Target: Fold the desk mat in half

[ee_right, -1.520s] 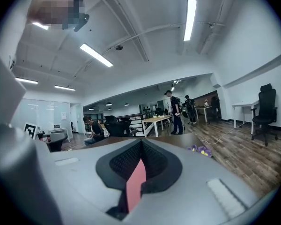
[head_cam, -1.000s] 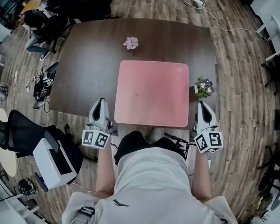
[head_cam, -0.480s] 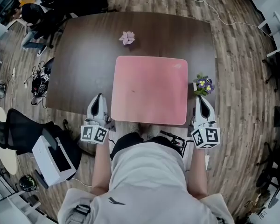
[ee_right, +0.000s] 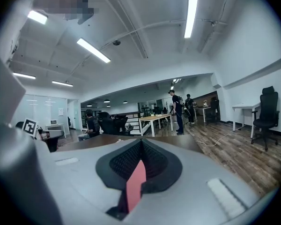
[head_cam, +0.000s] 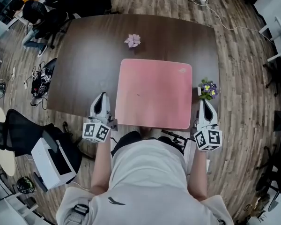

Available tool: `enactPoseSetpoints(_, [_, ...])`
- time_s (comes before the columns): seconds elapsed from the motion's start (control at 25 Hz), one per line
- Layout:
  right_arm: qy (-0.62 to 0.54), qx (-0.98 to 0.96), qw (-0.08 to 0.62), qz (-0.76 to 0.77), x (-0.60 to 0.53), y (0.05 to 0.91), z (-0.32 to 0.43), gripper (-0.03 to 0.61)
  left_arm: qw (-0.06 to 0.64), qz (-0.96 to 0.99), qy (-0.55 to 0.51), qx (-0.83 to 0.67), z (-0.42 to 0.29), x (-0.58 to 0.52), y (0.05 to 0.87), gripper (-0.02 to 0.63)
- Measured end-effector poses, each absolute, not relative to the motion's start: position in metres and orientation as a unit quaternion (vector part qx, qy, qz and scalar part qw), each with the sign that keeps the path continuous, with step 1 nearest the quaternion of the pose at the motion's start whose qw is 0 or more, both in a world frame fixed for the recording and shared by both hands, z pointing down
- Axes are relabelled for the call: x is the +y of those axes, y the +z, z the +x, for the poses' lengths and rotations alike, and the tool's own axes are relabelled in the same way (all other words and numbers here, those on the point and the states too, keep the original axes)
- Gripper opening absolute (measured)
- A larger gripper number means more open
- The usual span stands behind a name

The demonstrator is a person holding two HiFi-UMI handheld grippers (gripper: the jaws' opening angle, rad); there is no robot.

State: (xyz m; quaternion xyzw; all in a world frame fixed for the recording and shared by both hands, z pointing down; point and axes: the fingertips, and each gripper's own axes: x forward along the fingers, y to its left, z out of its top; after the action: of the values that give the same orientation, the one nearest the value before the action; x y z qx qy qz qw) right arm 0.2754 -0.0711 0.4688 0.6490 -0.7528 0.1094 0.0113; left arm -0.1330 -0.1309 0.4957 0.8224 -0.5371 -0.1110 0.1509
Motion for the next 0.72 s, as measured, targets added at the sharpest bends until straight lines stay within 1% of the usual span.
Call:
enactPoseSetpoints(0.52, [0.124,-0.749,0.034,0.65,-0.069,0.485,0.269,0.008,0.168,0.824,-0.106,-0.53,-0.14,-0.129,0.508,0.003])
enactPoseSetpoints(0.72, [0.126,-0.732,0.061,0.667,-0.071,0.508,0.275,0.011,0.171,0.827,-0.109,-0.524,-0.14,-0.131,0.514,0.003])
